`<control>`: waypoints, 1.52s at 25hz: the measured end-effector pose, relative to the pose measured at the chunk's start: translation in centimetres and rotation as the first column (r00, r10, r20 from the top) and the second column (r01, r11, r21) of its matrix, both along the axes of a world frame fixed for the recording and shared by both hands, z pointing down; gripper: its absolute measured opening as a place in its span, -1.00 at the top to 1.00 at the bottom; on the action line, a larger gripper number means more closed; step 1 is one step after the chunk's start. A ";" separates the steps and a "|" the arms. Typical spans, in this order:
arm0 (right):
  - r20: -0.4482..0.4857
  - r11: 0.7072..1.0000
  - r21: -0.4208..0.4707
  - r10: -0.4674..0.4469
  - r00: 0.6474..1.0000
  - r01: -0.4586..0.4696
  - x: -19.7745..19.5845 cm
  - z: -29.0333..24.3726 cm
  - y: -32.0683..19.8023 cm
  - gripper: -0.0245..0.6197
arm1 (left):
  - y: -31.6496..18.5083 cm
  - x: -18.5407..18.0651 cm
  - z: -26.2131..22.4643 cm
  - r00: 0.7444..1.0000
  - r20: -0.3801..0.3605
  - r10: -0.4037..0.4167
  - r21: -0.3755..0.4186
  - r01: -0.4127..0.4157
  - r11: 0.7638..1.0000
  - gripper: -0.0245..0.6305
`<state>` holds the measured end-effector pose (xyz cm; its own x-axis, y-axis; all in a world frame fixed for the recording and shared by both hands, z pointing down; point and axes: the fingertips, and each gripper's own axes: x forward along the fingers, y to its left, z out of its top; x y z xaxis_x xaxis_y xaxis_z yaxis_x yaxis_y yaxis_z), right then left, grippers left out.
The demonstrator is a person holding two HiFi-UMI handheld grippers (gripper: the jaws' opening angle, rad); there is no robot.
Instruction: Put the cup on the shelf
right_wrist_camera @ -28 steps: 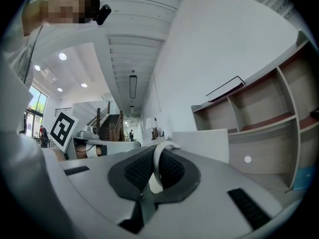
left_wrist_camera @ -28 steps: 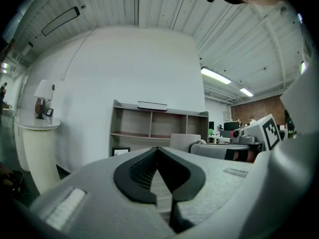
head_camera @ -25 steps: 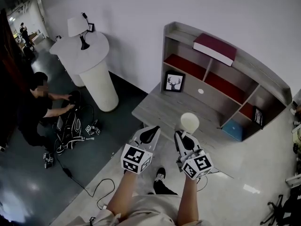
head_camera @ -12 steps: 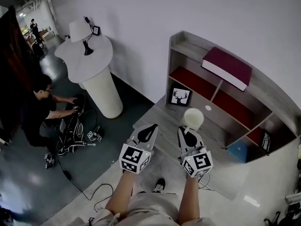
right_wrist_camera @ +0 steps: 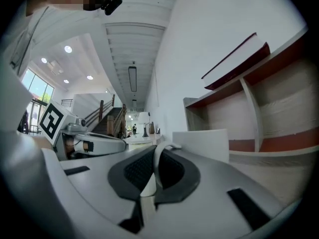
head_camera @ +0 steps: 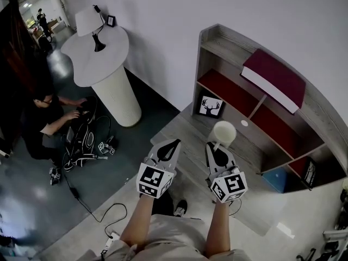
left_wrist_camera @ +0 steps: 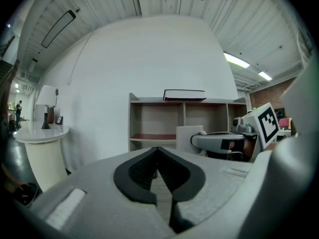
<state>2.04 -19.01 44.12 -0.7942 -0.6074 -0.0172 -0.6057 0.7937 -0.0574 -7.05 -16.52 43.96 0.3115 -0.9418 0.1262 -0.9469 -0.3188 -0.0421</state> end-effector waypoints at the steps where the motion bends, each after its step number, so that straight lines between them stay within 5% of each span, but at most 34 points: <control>1: -0.005 1.000 -0.004 -0.008 1.000 0.008 -0.1 0.2 -0.4 0.88 | -0.5 0.0 0.1 1.000 -0.002 0.001 -0.004 -0.001 1.000 0.90; 9: 0.062 1.000 -0.002 0.027 0.998 -0.027 -0.8 -1.1 -6.3 0.88 | -6.5 -0.4 -1.2 0.998 0.029 0.055 -0.011 -0.054 0.998 0.90; 24: 0.034 0.987 0.002 0.163 0.986 -0.163 -2.5 -3.6 -18.6 0.88 | -19.5 -0.7 -3.8 0.975 -0.051 0.218 0.014 -0.218 0.976 0.90; 38: 0.007 0.969 -0.046 0.245 0.970 -0.244 -5.3 -1.9 -24.7 0.87 | -25.7 -3.1 -2.2 0.943 -0.055 0.327 -0.003 -0.328 0.945 0.90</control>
